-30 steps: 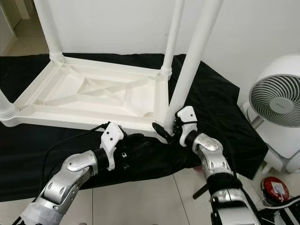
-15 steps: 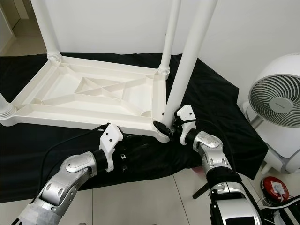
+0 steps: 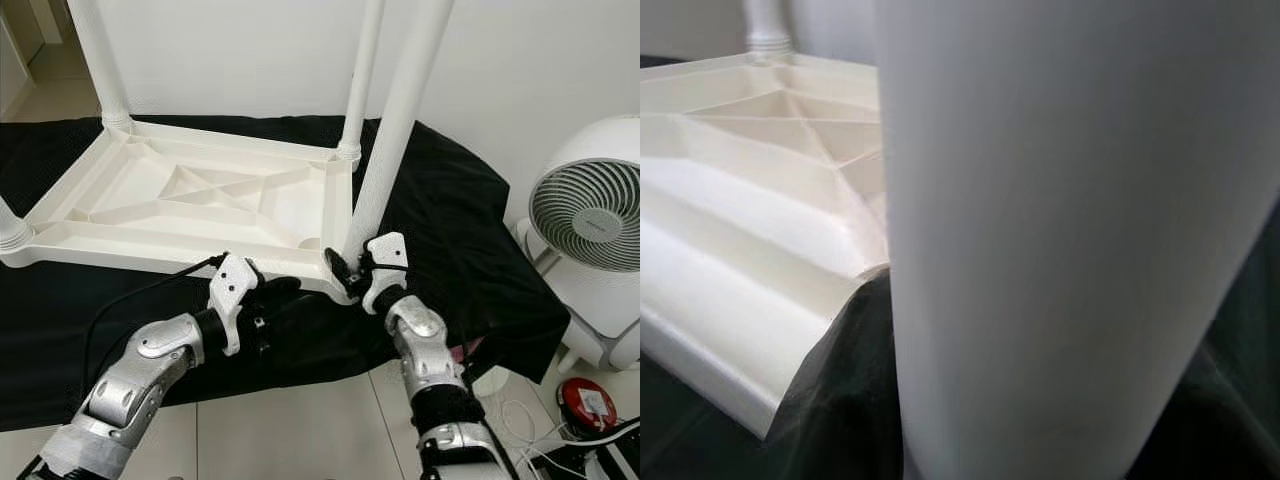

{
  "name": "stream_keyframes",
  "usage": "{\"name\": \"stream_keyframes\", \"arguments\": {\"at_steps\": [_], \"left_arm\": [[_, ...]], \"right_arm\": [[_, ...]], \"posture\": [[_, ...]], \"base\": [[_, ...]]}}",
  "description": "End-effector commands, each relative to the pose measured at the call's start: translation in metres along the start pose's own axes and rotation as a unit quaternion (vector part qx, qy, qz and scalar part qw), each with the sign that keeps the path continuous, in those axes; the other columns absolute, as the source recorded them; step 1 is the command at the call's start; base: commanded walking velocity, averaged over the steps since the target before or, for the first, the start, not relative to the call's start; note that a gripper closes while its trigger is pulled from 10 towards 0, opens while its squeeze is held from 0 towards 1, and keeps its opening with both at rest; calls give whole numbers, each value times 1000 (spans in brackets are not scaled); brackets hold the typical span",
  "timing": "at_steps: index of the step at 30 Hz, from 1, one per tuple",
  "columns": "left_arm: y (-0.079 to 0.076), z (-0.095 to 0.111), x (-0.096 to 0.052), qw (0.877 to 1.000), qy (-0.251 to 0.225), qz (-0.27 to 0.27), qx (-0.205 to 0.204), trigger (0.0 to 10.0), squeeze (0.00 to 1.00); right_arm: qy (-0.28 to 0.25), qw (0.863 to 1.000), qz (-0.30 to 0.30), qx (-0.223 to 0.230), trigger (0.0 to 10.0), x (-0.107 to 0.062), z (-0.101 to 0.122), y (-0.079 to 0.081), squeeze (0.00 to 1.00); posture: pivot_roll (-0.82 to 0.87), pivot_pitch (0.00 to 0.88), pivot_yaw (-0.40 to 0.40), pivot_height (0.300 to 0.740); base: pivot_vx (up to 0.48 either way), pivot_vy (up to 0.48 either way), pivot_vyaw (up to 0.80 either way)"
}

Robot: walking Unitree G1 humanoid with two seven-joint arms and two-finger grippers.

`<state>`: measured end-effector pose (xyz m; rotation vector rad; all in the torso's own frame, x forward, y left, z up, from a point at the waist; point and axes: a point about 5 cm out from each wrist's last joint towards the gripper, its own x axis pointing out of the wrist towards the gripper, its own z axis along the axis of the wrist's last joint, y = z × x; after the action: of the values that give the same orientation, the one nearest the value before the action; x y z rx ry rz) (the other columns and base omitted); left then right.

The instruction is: Building children table

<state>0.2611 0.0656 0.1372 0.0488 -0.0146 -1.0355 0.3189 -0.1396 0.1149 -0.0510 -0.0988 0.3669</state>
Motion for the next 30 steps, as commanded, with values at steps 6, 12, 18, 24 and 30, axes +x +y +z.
{"name": "stream_keyframes", "arguments": {"at_steps": [6, 12, 18, 24, 30], "left_arm": [[7, 1, 2, 1000, -2, 18, 5, 10000, 0], [8, 0, 2, 1000, -3, 18, 7, 10000, 0], [8, 0, 3, 1000, -6, 21, 5, 10000, 0], [7, 0, 3, 1000, -6, 20, 3, 10000, 0], [6, 1, 4, 1000, -8, 21, 5, 10000, 0]], "right_arm": [[56, 987, -148, 10, 10000, -14, -16, 5, 0], [63, 976, -207, 0, 10000, -19, -15, 15, 0], [77, 975, -208, 7, 10000, -18, -14, 22, 0], [58, 985, -164, 11, 10000, -15, -9, 20, 1000], [43, 995, -92, 9, 10000, -11, -3, 2, 647]], "posture": [[-75, 0, -60, 740], [-72, 0, -62, 740], [-68, 0, -63, 740], [-62, 0, -65, 740], [-53, 0, -69, 740]], "base": [[0, 0, 0], [0, 0, 0], [0, 0, 0], [0, 0, 0], [0, 0, 0]]}}
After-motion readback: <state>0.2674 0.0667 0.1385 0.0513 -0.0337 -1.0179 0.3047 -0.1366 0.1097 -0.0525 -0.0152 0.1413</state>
